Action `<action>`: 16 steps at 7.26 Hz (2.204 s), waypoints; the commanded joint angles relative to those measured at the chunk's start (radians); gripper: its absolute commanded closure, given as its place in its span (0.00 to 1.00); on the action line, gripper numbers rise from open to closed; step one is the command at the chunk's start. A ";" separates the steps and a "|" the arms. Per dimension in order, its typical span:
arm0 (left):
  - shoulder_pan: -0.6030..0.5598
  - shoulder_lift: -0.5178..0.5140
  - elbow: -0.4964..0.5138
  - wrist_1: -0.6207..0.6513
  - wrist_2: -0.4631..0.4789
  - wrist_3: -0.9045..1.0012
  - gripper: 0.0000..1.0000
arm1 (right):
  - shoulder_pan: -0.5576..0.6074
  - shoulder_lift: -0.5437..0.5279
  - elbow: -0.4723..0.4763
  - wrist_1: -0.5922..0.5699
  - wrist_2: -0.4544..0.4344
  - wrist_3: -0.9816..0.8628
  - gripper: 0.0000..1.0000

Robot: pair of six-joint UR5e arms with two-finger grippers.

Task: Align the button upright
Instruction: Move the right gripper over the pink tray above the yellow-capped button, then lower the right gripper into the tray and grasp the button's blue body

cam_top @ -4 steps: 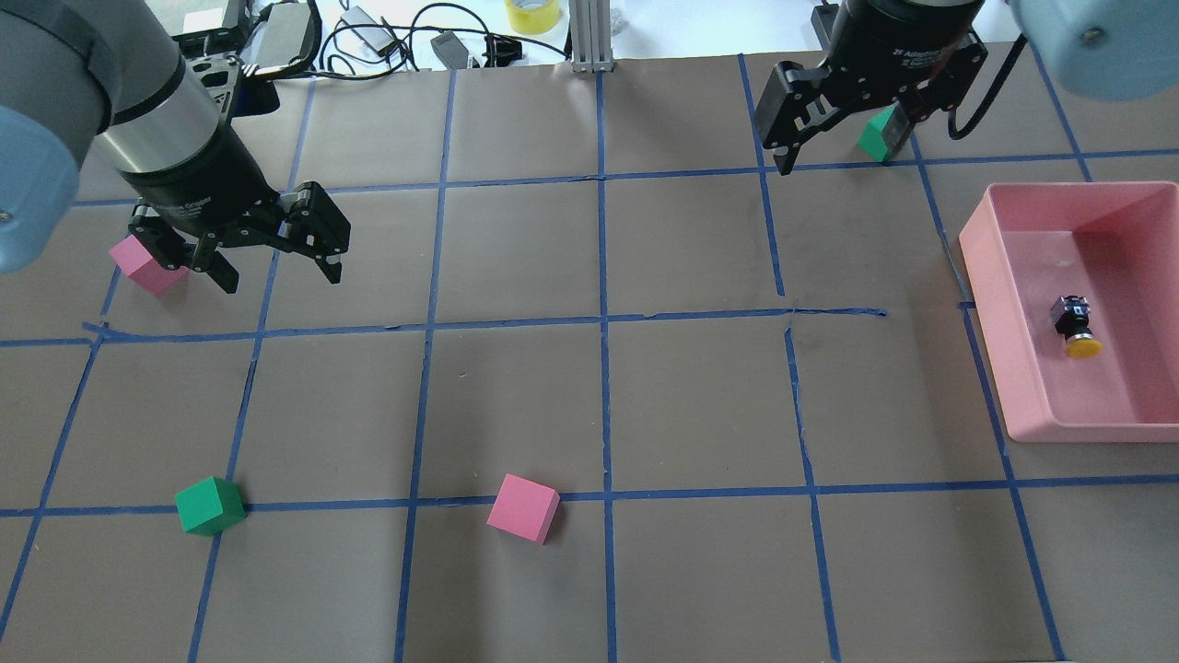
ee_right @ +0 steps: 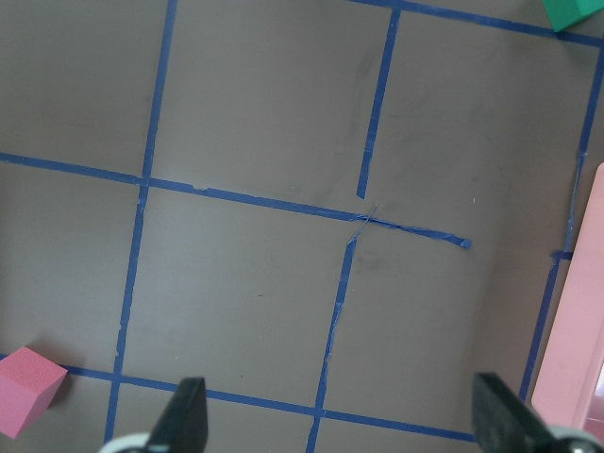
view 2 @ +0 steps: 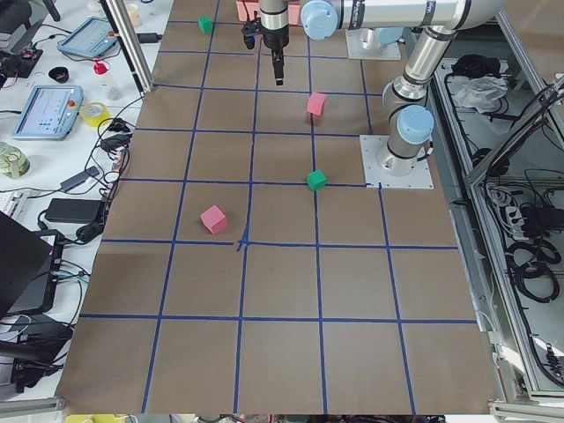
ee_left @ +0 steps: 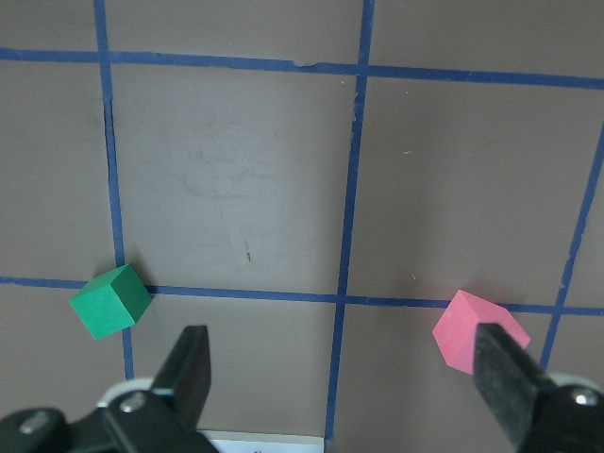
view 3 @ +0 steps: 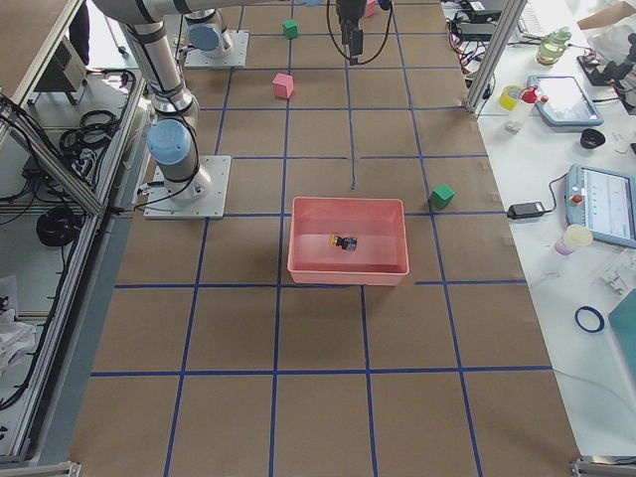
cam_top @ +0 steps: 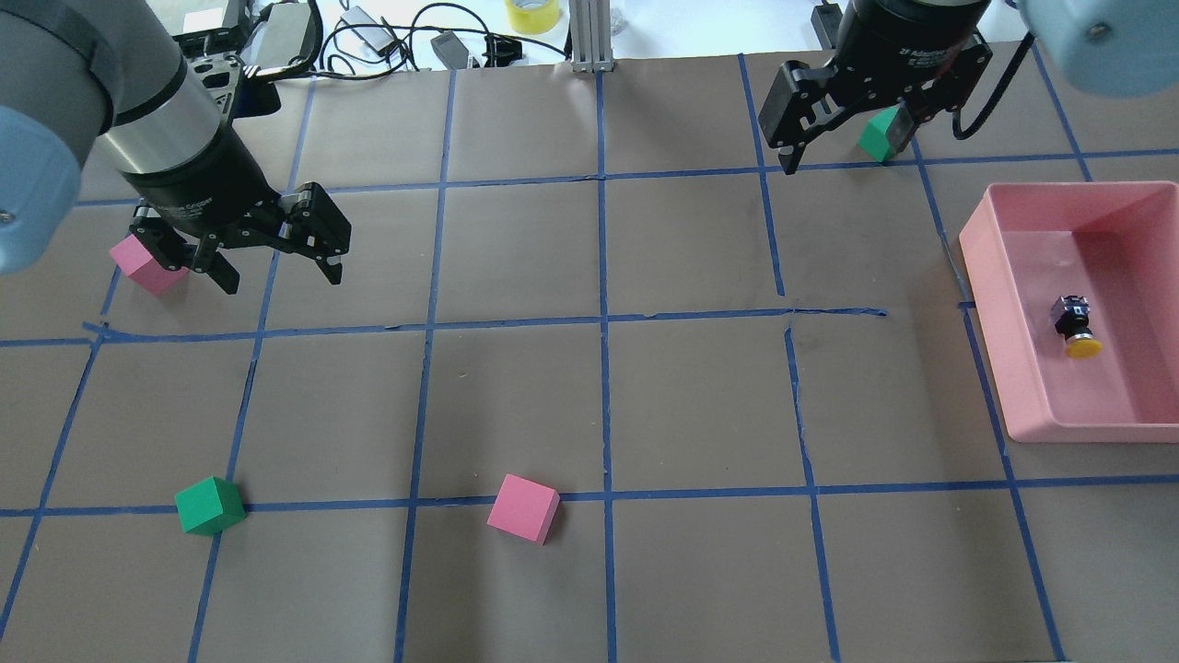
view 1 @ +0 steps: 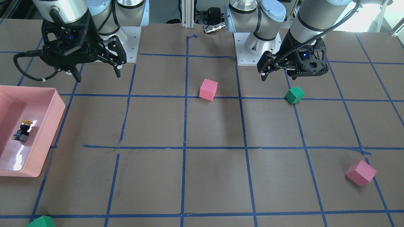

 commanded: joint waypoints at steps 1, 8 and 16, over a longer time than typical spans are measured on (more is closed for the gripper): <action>0.000 0.000 0.000 0.000 -0.001 0.000 0.00 | -0.121 0.022 0.024 0.002 -0.010 -0.015 0.00; 0.000 0.000 0.000 0.000 -0.001 0.000 0.00 | -0.606 0.187 0.315 -0.532 -0.062 -0.399 0.00; 0.000 0.000 0.000 0.000 -0.001 0.000 0.00 | -0.629 0.265 0.360 -0.636 -0.059 -0.417 0.04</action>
